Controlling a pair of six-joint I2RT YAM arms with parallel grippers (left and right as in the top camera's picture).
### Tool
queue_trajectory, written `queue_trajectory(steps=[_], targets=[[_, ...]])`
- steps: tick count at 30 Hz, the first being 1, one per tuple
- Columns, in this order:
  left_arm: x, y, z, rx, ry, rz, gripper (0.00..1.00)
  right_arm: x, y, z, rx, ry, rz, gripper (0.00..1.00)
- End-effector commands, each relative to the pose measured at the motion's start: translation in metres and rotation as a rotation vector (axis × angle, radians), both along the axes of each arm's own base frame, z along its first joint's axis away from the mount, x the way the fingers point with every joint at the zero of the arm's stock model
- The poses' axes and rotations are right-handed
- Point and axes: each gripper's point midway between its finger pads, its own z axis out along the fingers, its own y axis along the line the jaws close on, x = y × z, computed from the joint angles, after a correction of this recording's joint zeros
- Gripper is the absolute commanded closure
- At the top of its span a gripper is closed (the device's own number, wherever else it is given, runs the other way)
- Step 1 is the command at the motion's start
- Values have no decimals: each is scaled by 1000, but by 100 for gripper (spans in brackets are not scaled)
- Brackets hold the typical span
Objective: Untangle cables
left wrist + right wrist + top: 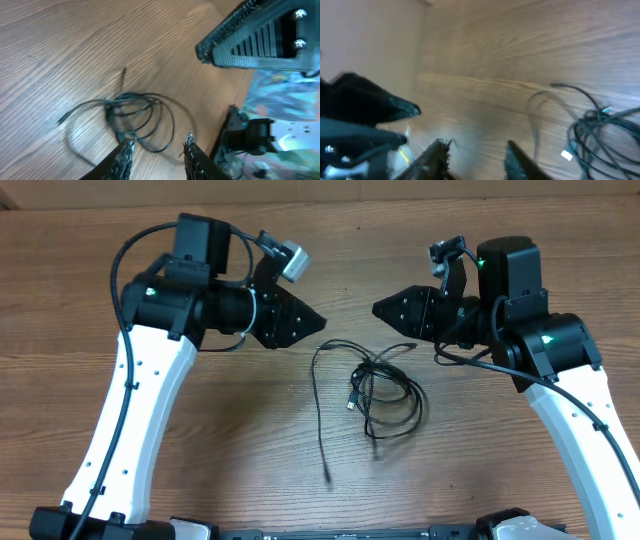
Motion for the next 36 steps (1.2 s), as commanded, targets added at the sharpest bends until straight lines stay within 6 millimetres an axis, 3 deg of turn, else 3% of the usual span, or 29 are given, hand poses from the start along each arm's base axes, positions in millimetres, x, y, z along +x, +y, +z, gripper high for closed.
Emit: queue_trajectory(steps=[1, 3, 4, 7, 9, 15, 18, 23, 27, 32, 36], targets=[[7, 12, -2, 90, -5, 104, 66, 8, -22, -7, -109, 1, -107, 53], [7, 17, -8, 111, 45, 160, 60, 5, -42, -25, -220, 51, -183, 31], [6, 17, -10, 113, 55, 160, 55, 4, -49, -30, -255, 64, -207, 26], [-1, 10, -24, 127, 82, 135, 38, 3, -70, -37, -305, 102, -276, 16], [-8, 2, -35, 135, 101, 108, 33, 4, -86, -37, -305, 131, -336, 10], [-32, -33, -74, 142, 180, 47, 25, -3, -147, -26, -270, 224, -540, 6], [-45, -54, -90, 143, 159, -23, 21, -14, -167, -25, -255, 266, -599, 4], [-74, -99, -99, 120, 89, -164, 21, -27, -193, -27, -268, 307, -672, 0], [-97, -130, -112, 183, 0, -238, 21, -32, -209, -29, -261, 336, -727, 0], [-116, -153, -152, 368, -89, -256, 21, -35, -217, -31, -283, 331, -722, 0], [-134, -168, -186, 436, -41, -266, 21, -37, -217, -31, -298, 325, -700, 0]])
